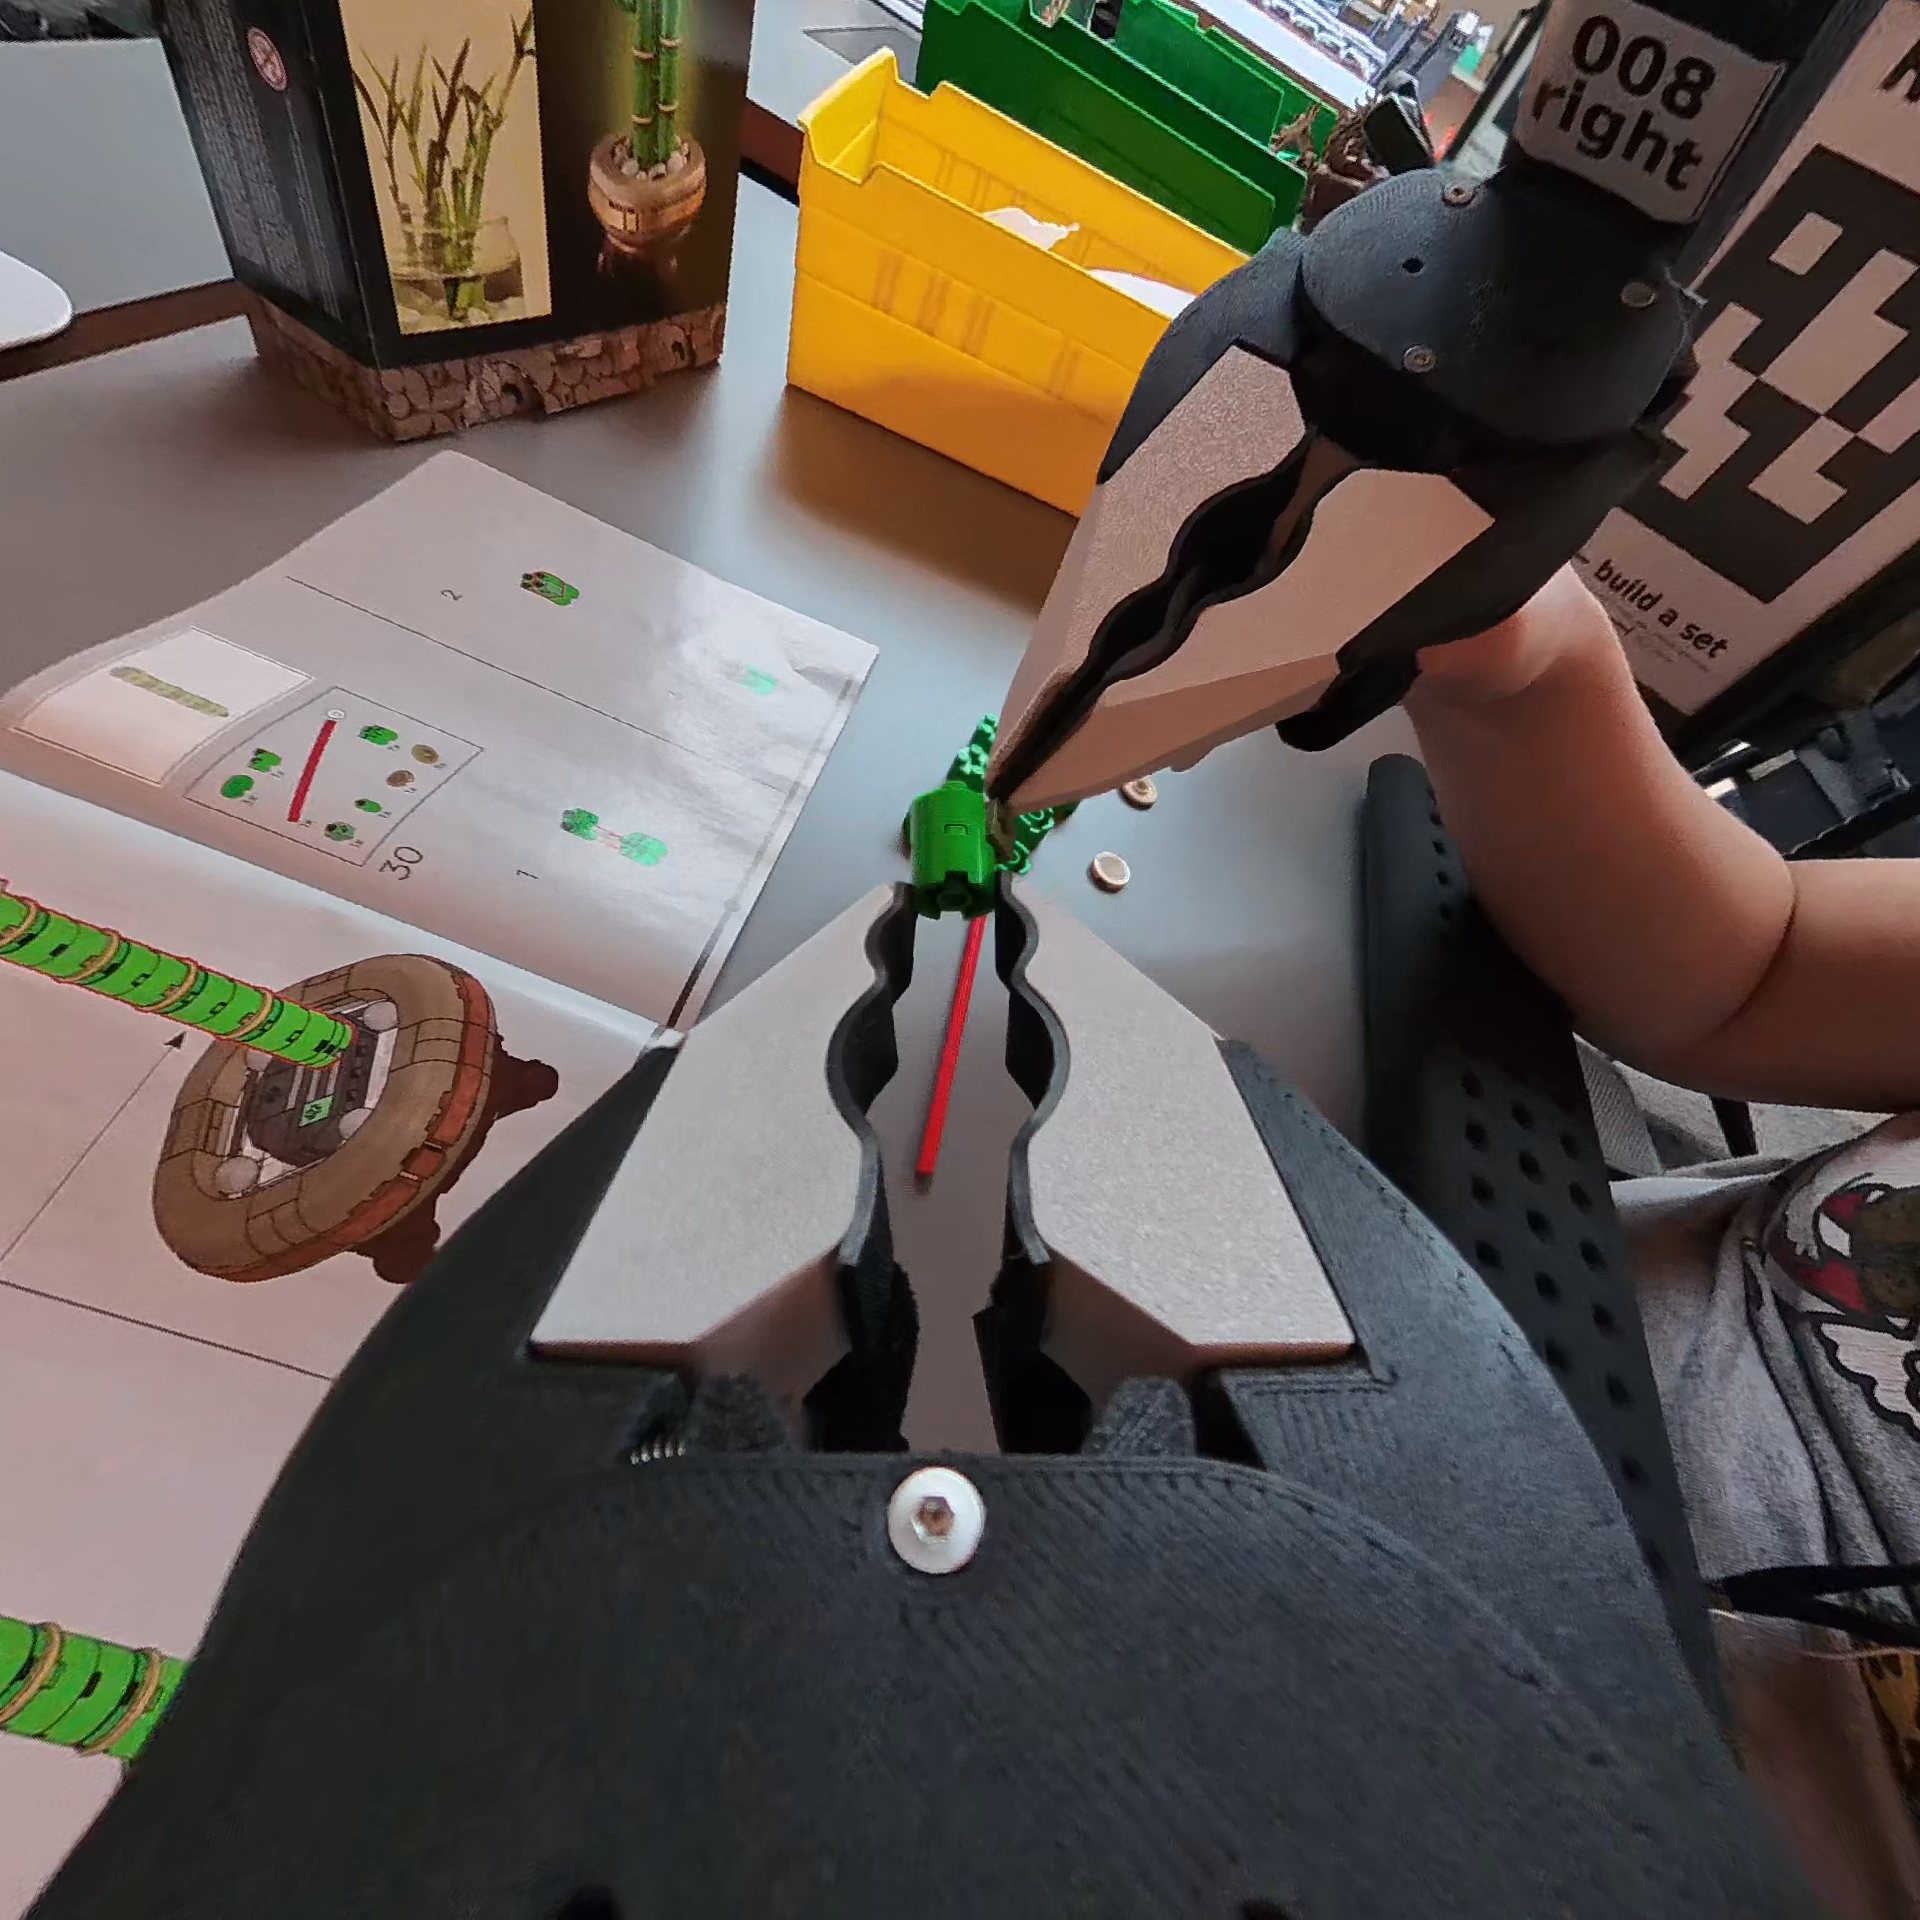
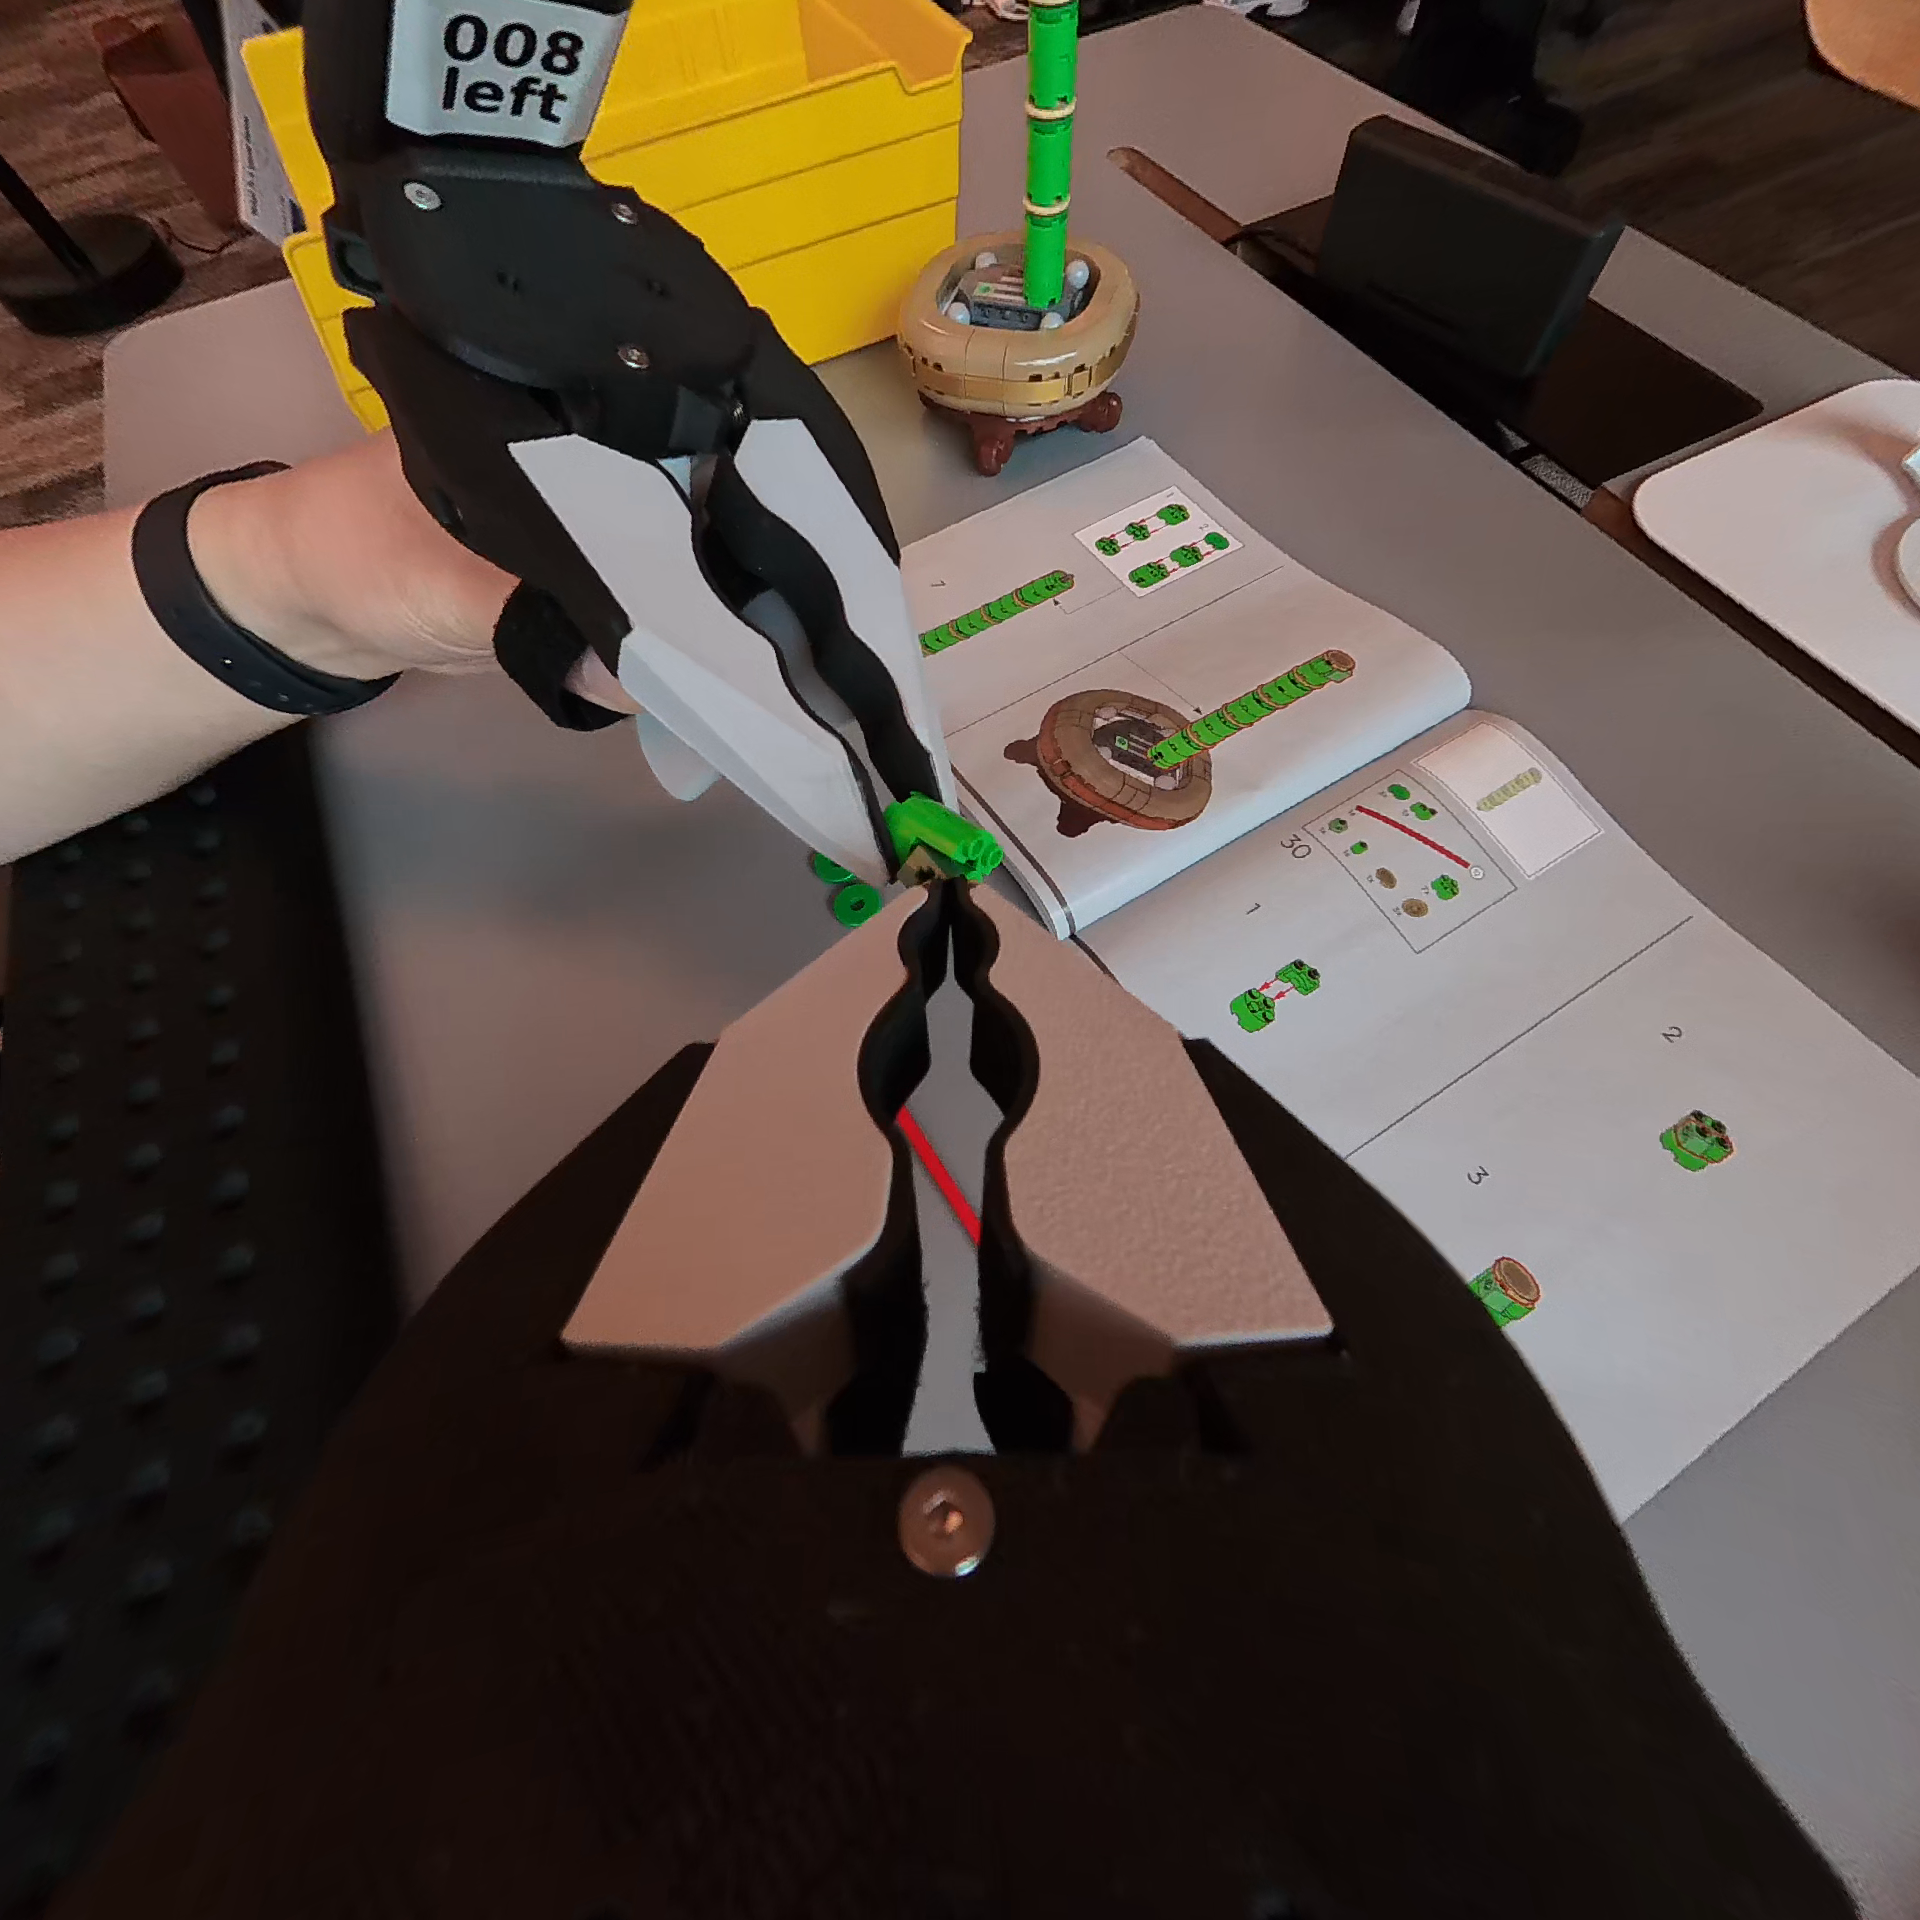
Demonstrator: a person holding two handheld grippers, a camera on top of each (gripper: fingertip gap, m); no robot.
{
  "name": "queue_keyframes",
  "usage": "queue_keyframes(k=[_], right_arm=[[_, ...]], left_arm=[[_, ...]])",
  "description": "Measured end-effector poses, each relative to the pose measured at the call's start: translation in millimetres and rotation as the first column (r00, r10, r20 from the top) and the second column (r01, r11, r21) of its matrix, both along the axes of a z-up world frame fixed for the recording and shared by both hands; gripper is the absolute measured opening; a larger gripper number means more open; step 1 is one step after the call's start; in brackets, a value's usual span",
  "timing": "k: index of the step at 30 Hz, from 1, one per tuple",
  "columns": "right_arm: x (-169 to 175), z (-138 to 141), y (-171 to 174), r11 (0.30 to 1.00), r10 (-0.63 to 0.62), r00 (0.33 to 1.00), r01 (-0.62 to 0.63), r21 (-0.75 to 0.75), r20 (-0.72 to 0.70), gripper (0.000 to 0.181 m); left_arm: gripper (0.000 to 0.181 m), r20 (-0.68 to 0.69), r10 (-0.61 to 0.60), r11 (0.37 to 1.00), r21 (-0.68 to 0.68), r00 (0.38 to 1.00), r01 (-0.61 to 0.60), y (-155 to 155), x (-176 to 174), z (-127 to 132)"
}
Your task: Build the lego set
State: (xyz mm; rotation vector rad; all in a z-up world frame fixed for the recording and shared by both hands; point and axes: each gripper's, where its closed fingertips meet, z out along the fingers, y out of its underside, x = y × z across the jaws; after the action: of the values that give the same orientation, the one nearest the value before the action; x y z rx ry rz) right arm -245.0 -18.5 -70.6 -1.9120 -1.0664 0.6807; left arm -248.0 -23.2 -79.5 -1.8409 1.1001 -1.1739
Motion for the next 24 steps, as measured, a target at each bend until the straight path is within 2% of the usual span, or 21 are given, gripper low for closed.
queue_keyframes(k=[5, 12, 24], right_arm=[[-1, -1, 1, 1.000, -0.008, 1.000, 0.008, 0.005, 0.004, 0.000], [-2, 4, 4, 0.999, -0.037, 0.999, 0.038, 0.027, -0.030, 0.000], [-3, 29, 9, 0.994, -0.070, 0.976, 0.085, 0.064, -0.208, 0.000]], left_arm=[[0.014, -0.025, 0.006, 1.000, 0.031, 1.000, -0.005, 1, -1, -2], [0.014, 0.017, 0.035, 0.999, 0.015, 0.999, -0.035, 4, -2, 3], [0.013, 0.171, 0.098, 0.995, -0.019, 0.980, -0.096, 9, -3, 26]])
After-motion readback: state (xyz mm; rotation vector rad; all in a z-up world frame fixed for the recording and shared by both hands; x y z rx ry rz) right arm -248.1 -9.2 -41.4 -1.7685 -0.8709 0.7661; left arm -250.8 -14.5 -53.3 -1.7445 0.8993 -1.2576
